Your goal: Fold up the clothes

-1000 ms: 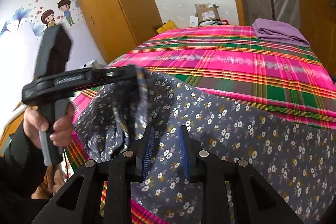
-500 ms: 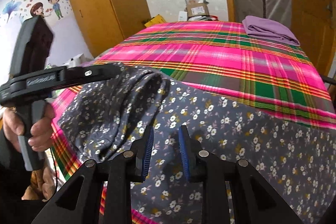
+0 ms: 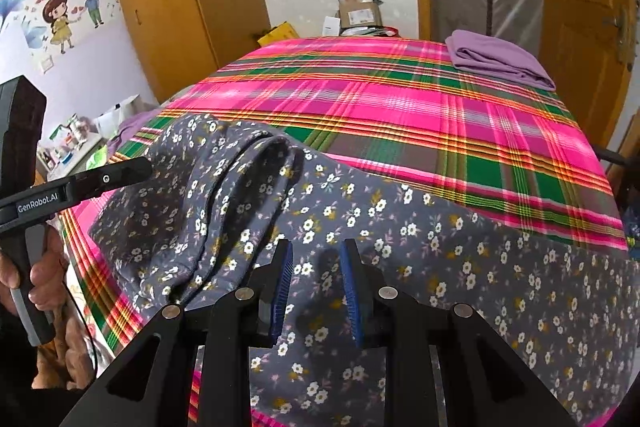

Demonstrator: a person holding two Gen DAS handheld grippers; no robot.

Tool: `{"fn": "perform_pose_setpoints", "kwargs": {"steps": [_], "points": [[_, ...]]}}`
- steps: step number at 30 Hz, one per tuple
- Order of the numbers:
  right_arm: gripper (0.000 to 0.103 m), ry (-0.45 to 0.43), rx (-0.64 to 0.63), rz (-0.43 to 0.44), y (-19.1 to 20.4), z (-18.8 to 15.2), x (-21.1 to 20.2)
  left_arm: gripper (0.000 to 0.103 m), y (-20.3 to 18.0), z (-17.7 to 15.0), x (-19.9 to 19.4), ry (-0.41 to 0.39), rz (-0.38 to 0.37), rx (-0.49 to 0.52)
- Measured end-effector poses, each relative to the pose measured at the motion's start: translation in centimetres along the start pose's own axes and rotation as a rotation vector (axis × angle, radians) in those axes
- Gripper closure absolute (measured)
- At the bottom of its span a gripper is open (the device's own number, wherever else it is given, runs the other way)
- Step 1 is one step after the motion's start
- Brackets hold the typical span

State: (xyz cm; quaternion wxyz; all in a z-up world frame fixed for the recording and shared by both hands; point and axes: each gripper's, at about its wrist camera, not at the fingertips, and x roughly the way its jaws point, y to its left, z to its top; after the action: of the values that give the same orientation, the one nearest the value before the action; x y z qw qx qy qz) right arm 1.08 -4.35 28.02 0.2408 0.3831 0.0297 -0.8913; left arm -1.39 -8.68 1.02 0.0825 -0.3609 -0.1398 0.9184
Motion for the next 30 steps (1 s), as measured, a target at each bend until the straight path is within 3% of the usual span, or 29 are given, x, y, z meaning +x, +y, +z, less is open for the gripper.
{"fn": "perform_pose_setpoints", "kwargs": {"steps": [8, 16, 23, 30], "points": [[0.077, 0.004, -0.034, 0.014, 0.9, 0.3, 0.1, 0.068, 2.1, -1.6, -1.2, 0.007, 0.074, -0.036], [0.077, 0.002, -0.013, 0.11, 1.1, 0.5, 0.2, 0.068, 6.6, -2.6, -3.2, -0.024, 0.178, -0.148], [0.077, 0.02, -0.103, 0.039, 3.7, 1.3, 0.7, 0.068, 7.7, -3.5, -3.5, -0.006, 0.185, -0.162], [0.077, 0.039, -0.121, 0.025, 4.6, 1.7, 1.1, 0.068, 7.3, -3.3, -3.4, -0.001, 0.177, -0.147]]}}
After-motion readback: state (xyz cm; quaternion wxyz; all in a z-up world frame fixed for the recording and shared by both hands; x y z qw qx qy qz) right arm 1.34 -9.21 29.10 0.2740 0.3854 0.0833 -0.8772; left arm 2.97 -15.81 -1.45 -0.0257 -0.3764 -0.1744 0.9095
